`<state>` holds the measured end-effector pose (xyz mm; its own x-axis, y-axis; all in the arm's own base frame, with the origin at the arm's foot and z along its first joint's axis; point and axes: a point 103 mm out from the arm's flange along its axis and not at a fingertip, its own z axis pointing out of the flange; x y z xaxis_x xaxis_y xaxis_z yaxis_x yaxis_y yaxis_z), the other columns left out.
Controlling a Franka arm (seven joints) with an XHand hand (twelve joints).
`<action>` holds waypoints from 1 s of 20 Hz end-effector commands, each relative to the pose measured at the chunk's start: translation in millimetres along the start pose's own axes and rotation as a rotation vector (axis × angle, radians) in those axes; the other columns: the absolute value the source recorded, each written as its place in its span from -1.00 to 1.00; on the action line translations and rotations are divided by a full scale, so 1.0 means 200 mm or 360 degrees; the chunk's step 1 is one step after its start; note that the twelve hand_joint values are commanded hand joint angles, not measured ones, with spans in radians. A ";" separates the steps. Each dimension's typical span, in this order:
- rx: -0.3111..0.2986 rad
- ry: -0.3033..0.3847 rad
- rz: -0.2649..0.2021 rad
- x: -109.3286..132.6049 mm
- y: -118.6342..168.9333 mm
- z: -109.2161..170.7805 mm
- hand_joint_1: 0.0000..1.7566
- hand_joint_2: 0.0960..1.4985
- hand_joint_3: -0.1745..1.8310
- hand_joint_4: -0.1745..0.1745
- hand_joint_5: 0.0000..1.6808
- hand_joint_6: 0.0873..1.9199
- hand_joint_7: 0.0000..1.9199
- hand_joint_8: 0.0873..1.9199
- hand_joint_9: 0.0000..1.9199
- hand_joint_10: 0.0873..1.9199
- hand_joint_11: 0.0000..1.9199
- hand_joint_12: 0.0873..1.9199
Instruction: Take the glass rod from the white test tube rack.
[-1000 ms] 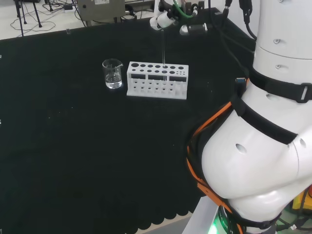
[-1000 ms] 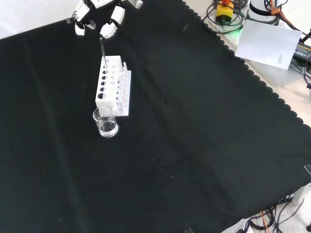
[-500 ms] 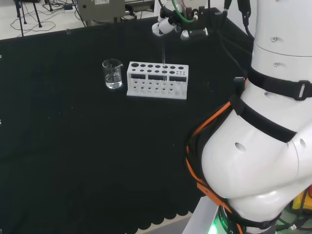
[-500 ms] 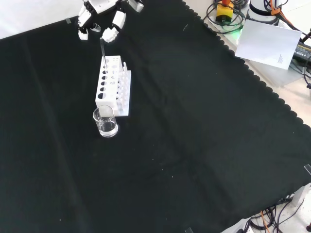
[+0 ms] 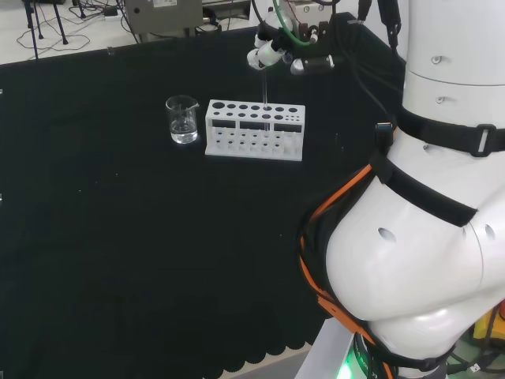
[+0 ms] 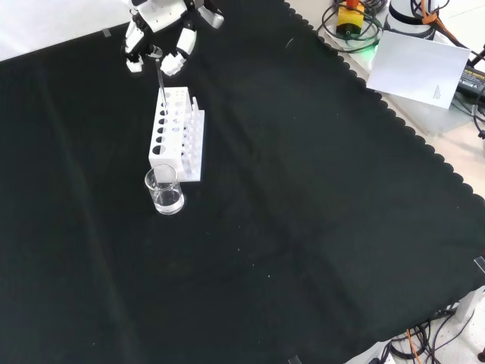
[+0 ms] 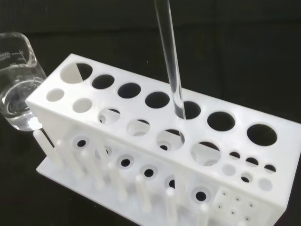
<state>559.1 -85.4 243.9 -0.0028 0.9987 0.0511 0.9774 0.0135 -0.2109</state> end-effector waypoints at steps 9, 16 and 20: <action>-0.0026 -0.0047 -0.0034 0.02 -0.02 0.02 -0.14 0.20 -0.31 -1.00 -0.40 -0.08 0.03 0.18 0.40 0.15 -0.13 0.34; -0.0014 -0.0069 -0.0038 0.04 -0.02 0.02 -0.02 0.21 -0.28 -1.00 -0.31 -0.07 0.08 0.19 0.47 0.11 -0.04 0.31; -0.0055 -0.0065 -0.0049 0.05 -0.03 0.02 0.02 0.19 -0.24 -1.00 -0.28 -0.07 0.10 0.19 0.50 0.09 0.00 0.29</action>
<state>555.4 -77.8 242.1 -0.0342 0.9993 0.0144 0.9801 0.0363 -0.1950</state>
